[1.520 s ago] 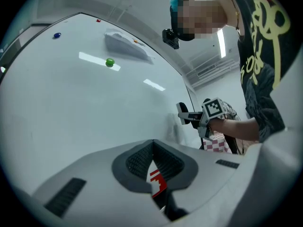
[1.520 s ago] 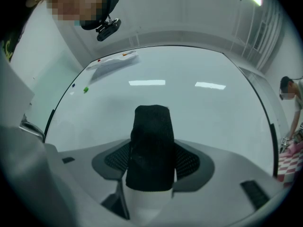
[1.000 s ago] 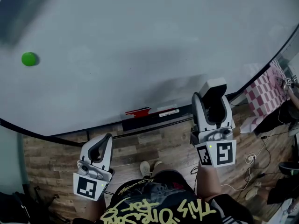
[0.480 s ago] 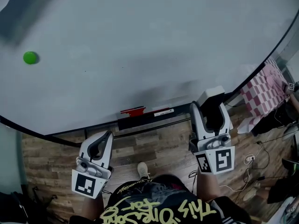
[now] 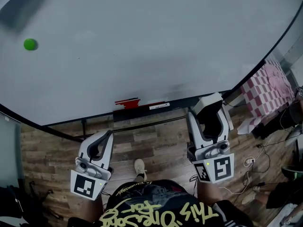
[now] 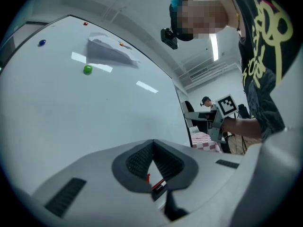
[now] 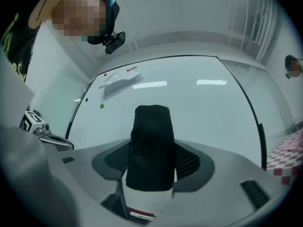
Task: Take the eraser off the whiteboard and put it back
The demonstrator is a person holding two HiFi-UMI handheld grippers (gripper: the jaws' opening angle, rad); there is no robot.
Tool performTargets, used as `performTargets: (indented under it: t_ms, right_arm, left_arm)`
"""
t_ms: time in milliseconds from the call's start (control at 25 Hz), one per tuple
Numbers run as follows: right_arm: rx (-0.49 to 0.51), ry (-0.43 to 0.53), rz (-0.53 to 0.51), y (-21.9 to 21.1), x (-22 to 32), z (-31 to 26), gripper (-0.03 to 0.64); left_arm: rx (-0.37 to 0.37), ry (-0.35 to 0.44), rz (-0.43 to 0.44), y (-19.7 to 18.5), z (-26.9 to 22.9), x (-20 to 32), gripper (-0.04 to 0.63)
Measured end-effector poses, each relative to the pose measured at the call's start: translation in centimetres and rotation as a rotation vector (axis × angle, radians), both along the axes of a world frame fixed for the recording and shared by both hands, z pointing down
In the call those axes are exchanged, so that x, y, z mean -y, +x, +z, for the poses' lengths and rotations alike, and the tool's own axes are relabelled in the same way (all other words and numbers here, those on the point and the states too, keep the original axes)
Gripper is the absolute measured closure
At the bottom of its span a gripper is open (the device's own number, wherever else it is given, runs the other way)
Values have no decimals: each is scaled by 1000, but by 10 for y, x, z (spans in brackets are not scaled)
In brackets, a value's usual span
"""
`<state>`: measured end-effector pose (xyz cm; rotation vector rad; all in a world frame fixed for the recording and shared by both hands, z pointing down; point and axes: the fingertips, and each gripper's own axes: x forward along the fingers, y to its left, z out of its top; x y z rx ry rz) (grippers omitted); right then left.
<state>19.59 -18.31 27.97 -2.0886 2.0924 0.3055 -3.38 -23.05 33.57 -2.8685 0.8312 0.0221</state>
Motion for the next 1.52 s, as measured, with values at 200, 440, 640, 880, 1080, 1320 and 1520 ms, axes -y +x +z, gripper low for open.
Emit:
performTargets:
  t_ms: [200, 440, 640, 880, 1080, 1320, 1520]
  right_arm:
    - [4, 4, -19, -1, -18, 0, 356]
    - [3, 13, -48, -9, -45, 0, 356]
    - [3, 9, -66, -14, -68, 4, 356]
    - [-3, 6, -80, -20, -97, 5, 356]
    - [-7, 9, -93, -25, -121, 5, 356]
    - [-9, 12, -110, -32, -144, 9, 356]
    - [-14, 22, -122, -35, -159, 5, 356]
  left_arm:
    - [-2, 3, -15, 0, -2, -19, 589]
    - [-5, 10, -30, -2, -3, -45, 589]
    - [-3, 13, -37, -5, -1, -71, 589]
    - [-10, 19, -44, -8, -3, -101, 589]
    - [-8, 26, -50, -11, -3, -124, 589]
    - [-8, 21, -59, -15, 2, -147, 589]
    - [-6, 26, -58, -14, 0, -161, 589]
